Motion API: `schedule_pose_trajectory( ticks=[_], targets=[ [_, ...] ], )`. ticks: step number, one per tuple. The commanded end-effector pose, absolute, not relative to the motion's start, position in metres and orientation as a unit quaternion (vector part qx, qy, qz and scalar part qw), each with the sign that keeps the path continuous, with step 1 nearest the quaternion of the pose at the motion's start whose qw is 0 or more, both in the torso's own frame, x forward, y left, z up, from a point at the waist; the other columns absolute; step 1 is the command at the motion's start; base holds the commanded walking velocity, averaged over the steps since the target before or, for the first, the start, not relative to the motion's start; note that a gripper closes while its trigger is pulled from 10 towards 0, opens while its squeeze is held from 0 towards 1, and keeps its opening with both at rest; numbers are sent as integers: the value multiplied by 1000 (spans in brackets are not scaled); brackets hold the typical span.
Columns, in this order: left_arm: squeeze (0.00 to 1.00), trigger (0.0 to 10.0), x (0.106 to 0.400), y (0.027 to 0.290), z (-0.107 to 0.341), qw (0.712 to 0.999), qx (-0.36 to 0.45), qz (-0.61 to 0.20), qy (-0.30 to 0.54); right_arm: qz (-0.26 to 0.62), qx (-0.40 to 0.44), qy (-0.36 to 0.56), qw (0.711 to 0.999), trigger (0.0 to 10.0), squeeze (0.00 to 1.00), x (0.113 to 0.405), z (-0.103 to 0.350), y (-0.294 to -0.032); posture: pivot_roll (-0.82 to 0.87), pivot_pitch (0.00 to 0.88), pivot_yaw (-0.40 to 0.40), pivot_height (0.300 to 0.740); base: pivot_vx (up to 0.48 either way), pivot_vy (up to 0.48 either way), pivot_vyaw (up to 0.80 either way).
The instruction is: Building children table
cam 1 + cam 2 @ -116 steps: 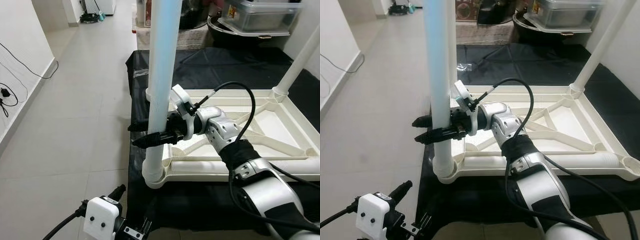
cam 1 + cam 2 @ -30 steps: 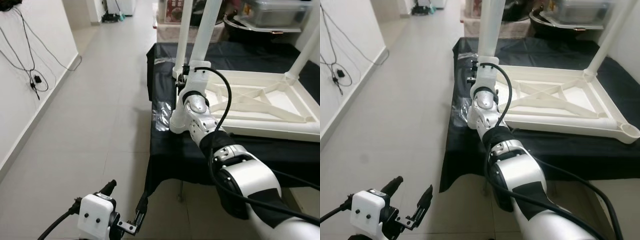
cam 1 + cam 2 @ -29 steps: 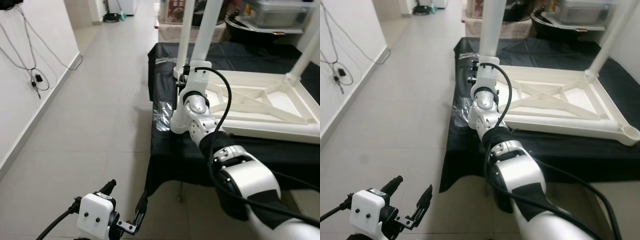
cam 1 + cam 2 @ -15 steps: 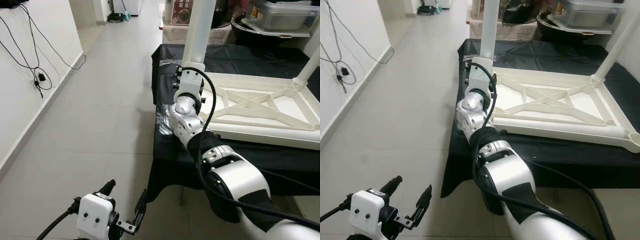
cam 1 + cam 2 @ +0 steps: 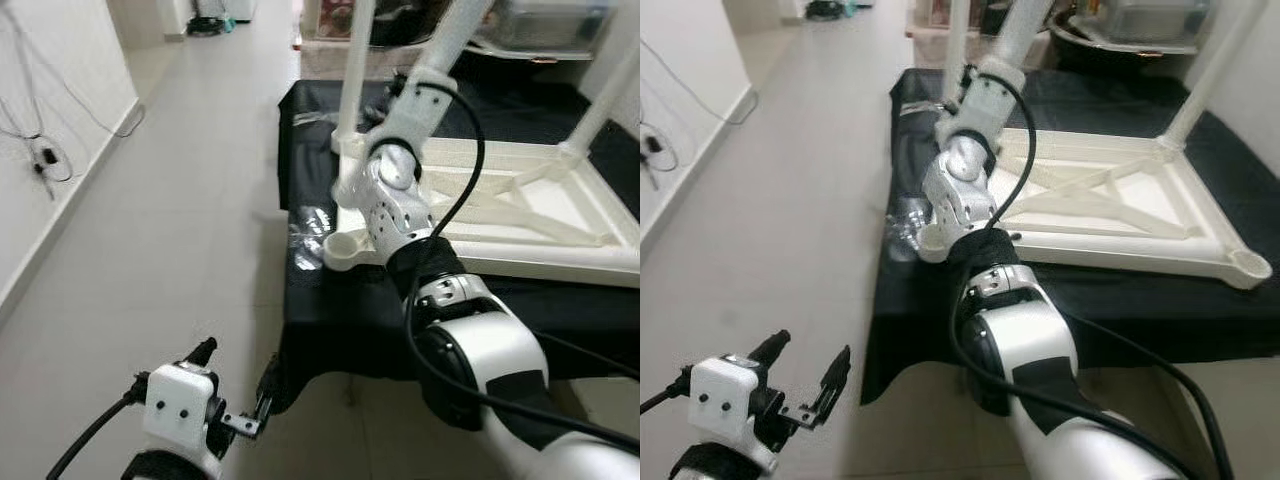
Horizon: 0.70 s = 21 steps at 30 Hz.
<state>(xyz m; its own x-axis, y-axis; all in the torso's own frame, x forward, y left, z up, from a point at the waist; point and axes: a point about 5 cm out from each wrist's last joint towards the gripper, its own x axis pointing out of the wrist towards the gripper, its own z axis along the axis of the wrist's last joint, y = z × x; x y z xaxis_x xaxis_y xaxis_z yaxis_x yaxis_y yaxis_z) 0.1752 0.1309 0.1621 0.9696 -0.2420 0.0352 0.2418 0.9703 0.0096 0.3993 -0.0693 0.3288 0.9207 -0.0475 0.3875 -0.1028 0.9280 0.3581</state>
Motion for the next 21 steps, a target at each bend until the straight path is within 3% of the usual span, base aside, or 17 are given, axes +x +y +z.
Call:
schedule_pose_trajectory(
  ticks=[1,4,5,11,21],
  targets=[
    [1000,10000,185,139,158,994,31,-107,-5,104,198,-187,957,10000,0,392,322,-52,21,105,-21,740,0,0,0],
    [1000,10000,195,141,160,993,46,-104,-8,125,206,-176,955,10000,0,388,316,-50,19,104,-22,740,0,0,0],
    [0,10000,206,143,164,992,65,-108,-16,142,213,-163,953,10000,0,385,309,-48,18,103,-21,740,0,0,0],
    [0,10000,248,150,172,985,131,-107,-25,190,243,-110,945,10000,0,372,282,-42,11,85,-10,740,0,0,0],
    [0,10000,285,142,164,980,139,-143,0,253,262,-80,928,10000,0,354,270,-43,5,75,-5,740,0,0,0]
  ],
)
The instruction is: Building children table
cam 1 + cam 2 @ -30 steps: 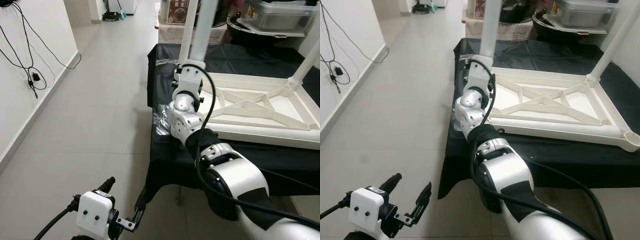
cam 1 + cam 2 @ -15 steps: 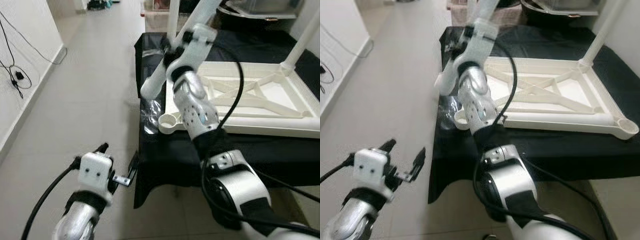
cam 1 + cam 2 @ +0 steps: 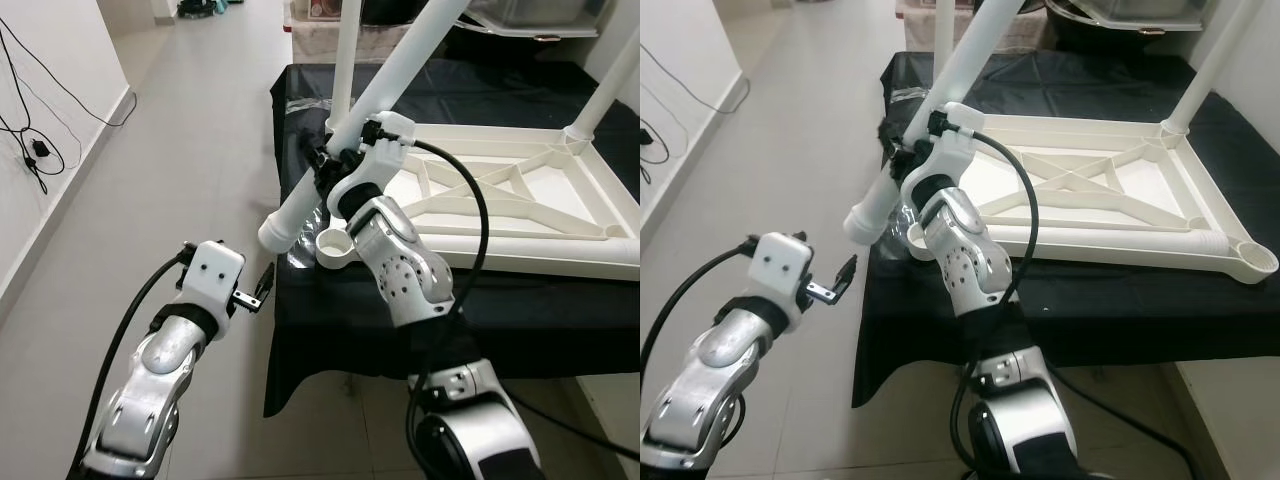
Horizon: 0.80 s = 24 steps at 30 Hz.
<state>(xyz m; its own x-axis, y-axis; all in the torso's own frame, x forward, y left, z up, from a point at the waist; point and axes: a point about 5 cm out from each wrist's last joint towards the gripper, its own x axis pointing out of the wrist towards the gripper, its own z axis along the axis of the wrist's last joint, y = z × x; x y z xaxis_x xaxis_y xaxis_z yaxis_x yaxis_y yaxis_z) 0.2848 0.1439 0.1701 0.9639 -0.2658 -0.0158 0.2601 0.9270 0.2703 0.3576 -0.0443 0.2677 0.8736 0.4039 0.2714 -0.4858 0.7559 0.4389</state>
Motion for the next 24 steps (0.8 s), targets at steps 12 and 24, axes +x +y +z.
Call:
schedule_pose_trajectory(
  ticks=[12,24],
  targets=[
    [0,10000,302,116,165,974,132,-185,-12,268,262,-63,925,10000,0,345,261,-40,-4,69,1,740,0,0,0],
    [0,10000,312,110,165,972,129,-195,-16,279,260,-45,923,10000,0,337,255,-38,-7,67,3,740,0,0,0]
  ],
)
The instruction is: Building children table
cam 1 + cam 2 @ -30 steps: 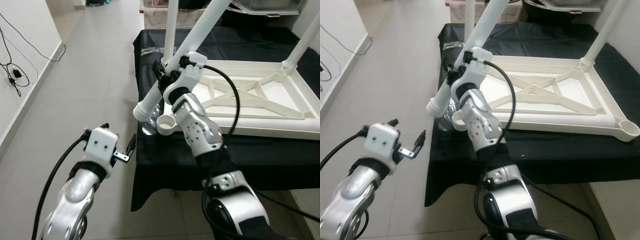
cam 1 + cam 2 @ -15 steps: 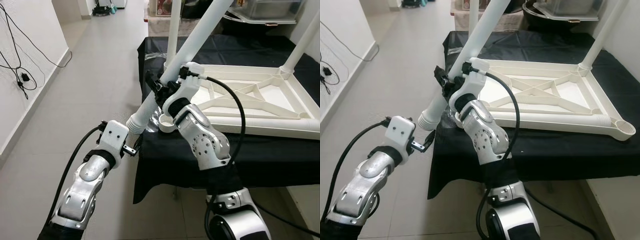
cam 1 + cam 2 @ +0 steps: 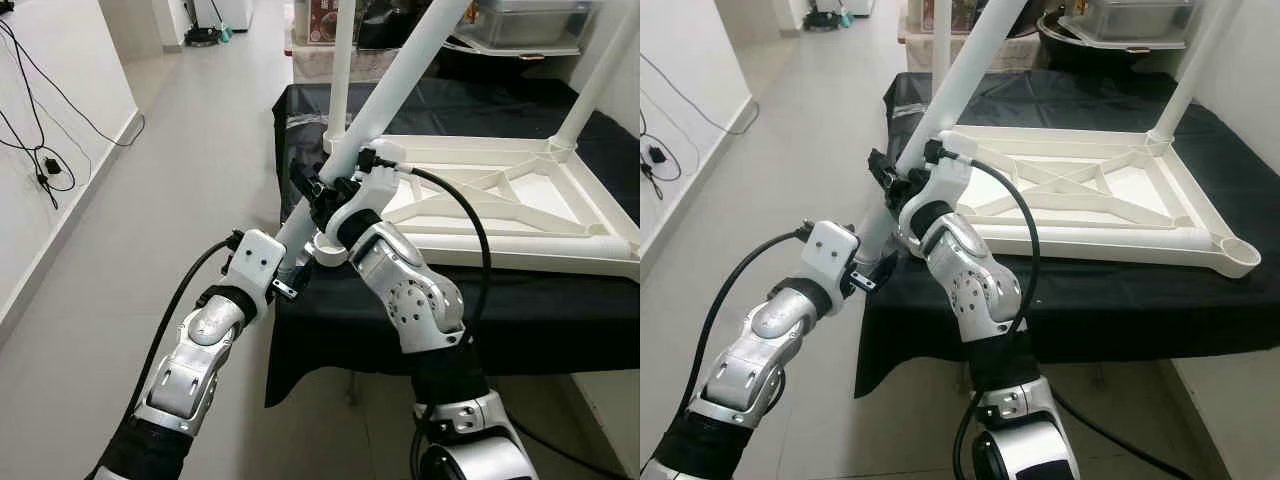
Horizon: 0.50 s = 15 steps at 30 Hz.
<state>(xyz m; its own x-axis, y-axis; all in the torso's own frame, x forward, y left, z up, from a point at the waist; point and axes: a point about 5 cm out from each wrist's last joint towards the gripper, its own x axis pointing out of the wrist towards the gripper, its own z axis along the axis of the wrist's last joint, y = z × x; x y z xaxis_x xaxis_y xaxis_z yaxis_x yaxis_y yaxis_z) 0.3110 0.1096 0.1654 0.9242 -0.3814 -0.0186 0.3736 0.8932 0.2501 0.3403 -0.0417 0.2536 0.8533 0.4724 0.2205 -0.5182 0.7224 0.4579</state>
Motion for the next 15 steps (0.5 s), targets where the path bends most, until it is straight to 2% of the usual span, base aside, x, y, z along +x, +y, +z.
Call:
schedule_pose_trajectory(
  ticks=[1,9,10,11,12,15],
  targets=[
    [0,10000,313,110,164,972,128,-195,-14,281,260,-44,923,10000,0,336,254,-37,-7,67,3,740,0,0,0],
    [0,10000,313,107,154,971,124,-206,13,295,263,-45,918,10000,0,332,258,-34,-14,67,2,740,0,0,0],
    [0,4980,313,106,154,970,124,-207,11,298,261,-45,917,10000,0,332,259,-33,-14,67,2,740,0,0,0],
    [0,549,313,106,155,970,123,-207,10,299,260,-45,917,10000,0,331,259,-33,-14,67,2,740,0,0,0],
    [0,0,314,107,155,971,124,-206,8,300,260,-44,917,10000,0,331,259,-33,-18,68,2,740,0,0,0],
    [0,0,315,107,156,971,124,-206,2,300,259,-42,917,10000,0,331,258,-33,-18,68,2,740,0,0,0]
  ],
)
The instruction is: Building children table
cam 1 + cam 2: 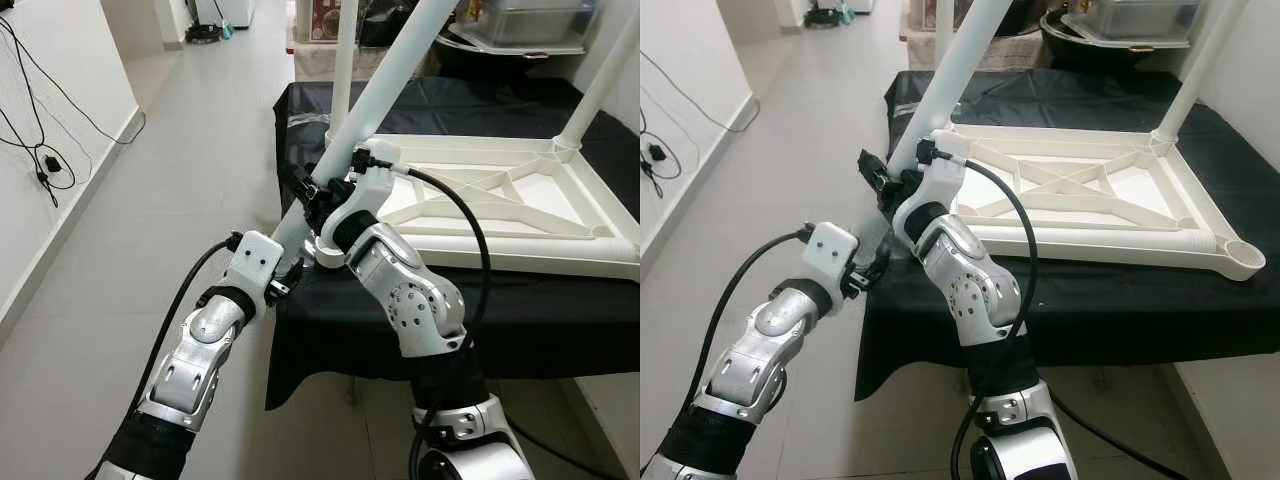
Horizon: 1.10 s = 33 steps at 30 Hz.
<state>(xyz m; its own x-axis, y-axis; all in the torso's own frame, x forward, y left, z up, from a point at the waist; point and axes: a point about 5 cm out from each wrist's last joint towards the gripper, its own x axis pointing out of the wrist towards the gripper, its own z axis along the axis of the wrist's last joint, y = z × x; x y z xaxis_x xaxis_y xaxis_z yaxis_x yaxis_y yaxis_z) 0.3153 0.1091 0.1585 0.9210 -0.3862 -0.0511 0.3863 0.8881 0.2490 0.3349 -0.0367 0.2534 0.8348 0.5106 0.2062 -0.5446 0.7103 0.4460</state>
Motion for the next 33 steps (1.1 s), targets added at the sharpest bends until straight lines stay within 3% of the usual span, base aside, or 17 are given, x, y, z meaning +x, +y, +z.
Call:
schedule_pose_trajectory(
  ticks=[1,10,11,19,20,21,22,29,30,32,33],
  targets=[
    [0,0,315,106,157,970,124,-207,0,302,257,-41,917,10000,0,331,257,-33,-18,68,2,740,0,0,0],
    [0,0,312,104,153,970,126,-205,3,301,227,-45,925,10000,0,331,252,-36,-47,70,-10,740,0,0,0],
    [0,10000,311,104,152,971,125,-203,4,296,222,-46,928,10000,0,332,251,-38,-47,70,-10,740,0,0,0],
    [0,10000,302,109,151,973,127,-194,-1,278,206,-54,937,10000,0,338,249,-49,-64,70,10,740,0,0,0],
    [0,10000,300,110,150,973,127,-195,2,277,205,-55,937,10000,427,338,248,-50,-64,70,10,740,0,0,0],
    [0,10000,300,110,150,973,127,-195,2,277,205,-55,937,10000,427,338,248,-50,-64,70,10,740,0,0,0],
    [0,10000,297,112,149,972,129,-195,2,277,205,-56,937,10000,1000,339,248,-51,-63,69,15,740,0,0,0],
    [0,10000,292,117,146,971,134,-197,6,292,205,-62,932,10000,1000,337,247,-49,-63,69,15,740,0,0,0],
    [0,10000,290,117,147,971,134,-200,6,308,204,-61,927,10000,114,336,248,-47,-52,70,16,740,0,0,0],
    [0,10000,288,118,149,970,133,-204,5,327,202,-61,921,10000,114,334,248,-45,-37,73,27,740,0,0,0],
    [0,10000,285,119,150,970,127,-209,5,343,210,-57,914,10000,0,333,246,-45,-37,73,27,740,0,0,0]
  ],
)
